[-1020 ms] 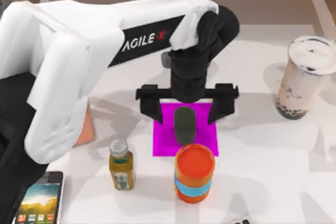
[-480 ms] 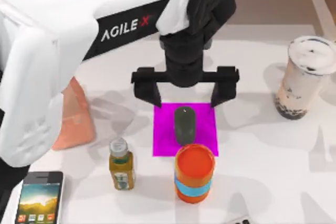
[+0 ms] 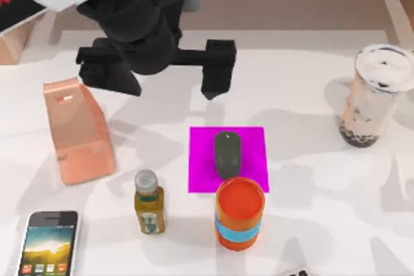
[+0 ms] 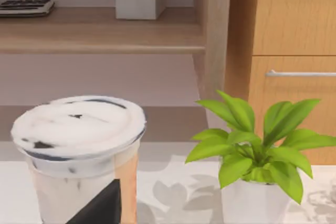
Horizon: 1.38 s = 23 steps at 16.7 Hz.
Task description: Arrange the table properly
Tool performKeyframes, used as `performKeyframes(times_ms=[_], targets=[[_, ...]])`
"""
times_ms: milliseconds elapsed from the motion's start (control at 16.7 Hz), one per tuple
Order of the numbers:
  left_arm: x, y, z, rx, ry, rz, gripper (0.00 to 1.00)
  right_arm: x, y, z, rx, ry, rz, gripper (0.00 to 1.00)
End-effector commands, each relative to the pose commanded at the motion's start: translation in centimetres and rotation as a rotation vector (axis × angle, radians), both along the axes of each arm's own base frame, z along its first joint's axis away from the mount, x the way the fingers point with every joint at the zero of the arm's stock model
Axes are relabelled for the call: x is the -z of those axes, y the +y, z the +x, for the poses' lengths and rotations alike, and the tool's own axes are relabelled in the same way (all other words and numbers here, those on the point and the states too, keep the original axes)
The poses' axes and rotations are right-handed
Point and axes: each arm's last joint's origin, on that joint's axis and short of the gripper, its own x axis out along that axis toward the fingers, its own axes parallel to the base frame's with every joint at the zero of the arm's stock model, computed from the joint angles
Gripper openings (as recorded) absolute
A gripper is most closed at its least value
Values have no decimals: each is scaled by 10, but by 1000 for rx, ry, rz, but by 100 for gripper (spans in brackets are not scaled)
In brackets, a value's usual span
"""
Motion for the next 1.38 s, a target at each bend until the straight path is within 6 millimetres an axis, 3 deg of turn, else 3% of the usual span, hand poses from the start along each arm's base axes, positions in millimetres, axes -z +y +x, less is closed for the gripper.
performKeyframes(times_ms=[240, 540, 900, 1380], targets=[[6, 66, -41, -49, 37, 34, 100, 0, 0, 0, 0, 0, 0, 100], [53, 121, -86, -155, 118, 105, 100, 0, 0, 0, 0, 0, 0, 100], [106, 140, -114, -211, 203, 181, 100, 0, 0, 0, 0, 0, 0, 100], [113, 140, -115, -210, 211, 187, 100, 0, 0, 0, 0, 0, 0, 100]])
